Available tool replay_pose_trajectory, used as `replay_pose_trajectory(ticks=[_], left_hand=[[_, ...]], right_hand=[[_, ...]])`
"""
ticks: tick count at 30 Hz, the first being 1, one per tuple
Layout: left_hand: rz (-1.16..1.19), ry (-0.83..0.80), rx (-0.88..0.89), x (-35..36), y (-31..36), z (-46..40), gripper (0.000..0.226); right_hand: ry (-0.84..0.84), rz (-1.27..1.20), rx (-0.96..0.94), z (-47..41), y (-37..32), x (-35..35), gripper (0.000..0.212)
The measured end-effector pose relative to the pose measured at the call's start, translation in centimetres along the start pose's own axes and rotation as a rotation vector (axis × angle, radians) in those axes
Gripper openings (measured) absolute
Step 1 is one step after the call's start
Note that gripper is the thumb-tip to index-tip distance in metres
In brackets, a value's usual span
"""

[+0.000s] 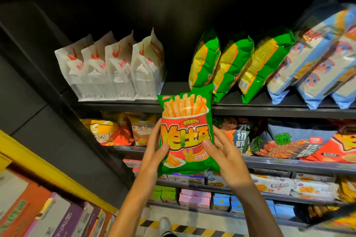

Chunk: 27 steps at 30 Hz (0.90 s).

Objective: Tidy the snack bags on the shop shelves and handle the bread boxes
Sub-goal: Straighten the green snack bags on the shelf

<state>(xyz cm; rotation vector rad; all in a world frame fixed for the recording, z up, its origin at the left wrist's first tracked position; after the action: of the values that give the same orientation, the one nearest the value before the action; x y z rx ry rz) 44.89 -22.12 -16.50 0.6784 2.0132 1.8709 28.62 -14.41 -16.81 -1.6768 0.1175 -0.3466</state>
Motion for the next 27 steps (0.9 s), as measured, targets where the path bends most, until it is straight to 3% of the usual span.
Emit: replay_pose_trajectory(ticks=[2, 4, 6, 9, 11, 16, 20, 22, 24, 27], left_hand=[[-0.045, -0.052, 0.050, 0.3, 1.2, 0.3, 0.094], [-0.131, -0.091, 0.114, 0.4, 2.2, 0.5, 0.083], [-0.164, -0.066, 0.146, 0.0, 2.8, 0.7, 0.067], [-0.229, 0.016, 0.209, -0.9, 3.9, 1.0, 0.053], [-0.228, 0.057, 0.189, -1.7, 4.1, 1.1, 0.044], [-0.074, 0.044, 0.028, -2.1, 4.6, 1.4, 0.041], [-0.034, -0.108, -0.034, -1.3, 4.9, 1.2, 0.040], [0.054, -0.136, -0.097, -1.1, 4.8, 1.0, 0.065], [0.000, -0.233, -0.059, -0.6, 5.3, 1.6, 0.086], [-0.108, -0.291, 0.059, 0.3, 6.7, 2.1, 0.066]], right_hand=[[0.005, -0.007, 0.006, 0.1, 0.1, 0.1, 0.072], [-0.017, -0.017, 0.013, -0.1, 0.0, 0.4, 0.052], [-0.035, -0.028, 0.018, 0.0, -0.2, 0.8, 0.045], [-0.006, 0.005, -0.080, 0.2, -1.3, 0.1, 0.065], [-0.046, 0.050, -0.193, 0.6, -2.8, 0.3, 0.073], [-0.262, 0.274, -0.330, 1.6, -4.5, 2.8, 0.059], [-0.134, 0.261, -0.314, 1.3, -4.6, 2.4, 0.055], [-0.027, 0.215, -0.283, 1.0, -4.4, 1.6, 0.051], [0.072, 0.167, -0.279, 0.7, -4.4, 1.0, 0.044], [0.165, 0.169, -0.305, 0.6, -5.0, 0.8, 0.039]])
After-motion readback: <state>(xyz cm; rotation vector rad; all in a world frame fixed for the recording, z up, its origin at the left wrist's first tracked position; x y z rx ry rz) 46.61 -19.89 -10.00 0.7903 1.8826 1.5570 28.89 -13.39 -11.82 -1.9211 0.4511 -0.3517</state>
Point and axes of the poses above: each hand's wrist, its own z-axis away from the middle knuckle, its own x-axis out of the palm, y = z × x, the point moved 8 cm from there along -z, towards the middle knuckle
